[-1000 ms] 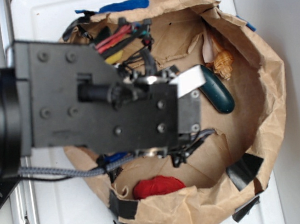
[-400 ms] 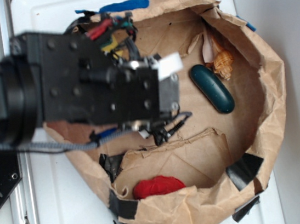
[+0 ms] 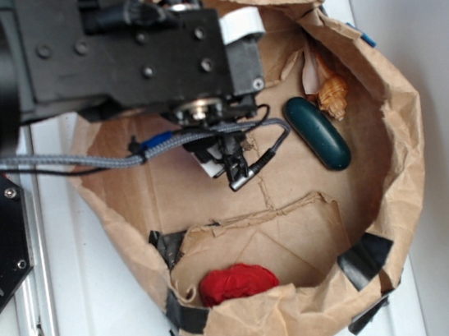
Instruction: Grab the green sponge.
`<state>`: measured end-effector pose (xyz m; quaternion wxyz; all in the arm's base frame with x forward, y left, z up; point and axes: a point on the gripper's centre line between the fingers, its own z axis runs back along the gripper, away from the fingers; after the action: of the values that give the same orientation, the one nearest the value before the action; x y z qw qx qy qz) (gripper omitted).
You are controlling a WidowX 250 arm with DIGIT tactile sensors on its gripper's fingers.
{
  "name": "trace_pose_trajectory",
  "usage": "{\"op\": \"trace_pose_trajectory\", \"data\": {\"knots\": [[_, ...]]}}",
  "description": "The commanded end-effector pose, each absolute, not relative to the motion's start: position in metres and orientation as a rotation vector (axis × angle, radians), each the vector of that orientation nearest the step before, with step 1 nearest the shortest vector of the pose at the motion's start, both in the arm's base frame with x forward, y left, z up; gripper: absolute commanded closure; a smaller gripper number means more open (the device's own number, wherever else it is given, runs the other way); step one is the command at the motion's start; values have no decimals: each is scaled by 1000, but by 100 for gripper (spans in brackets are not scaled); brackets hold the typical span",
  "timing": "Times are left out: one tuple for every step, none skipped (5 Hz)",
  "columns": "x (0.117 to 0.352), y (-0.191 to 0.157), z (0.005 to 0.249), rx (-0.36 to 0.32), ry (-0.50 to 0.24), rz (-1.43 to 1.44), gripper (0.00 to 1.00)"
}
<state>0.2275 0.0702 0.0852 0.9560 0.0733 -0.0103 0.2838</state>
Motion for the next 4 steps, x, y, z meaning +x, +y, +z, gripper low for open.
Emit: {"op": "trace_pose_trajectory", "data": {"knots": [[220, 97, 94, 158, -92, 589, 0], [222, 100, 79, 171, -120, 568, 0], [222, 100, 71, 178, -137, 538, 0], [217, 101, 66, 101, -71, 445, 0]]}}
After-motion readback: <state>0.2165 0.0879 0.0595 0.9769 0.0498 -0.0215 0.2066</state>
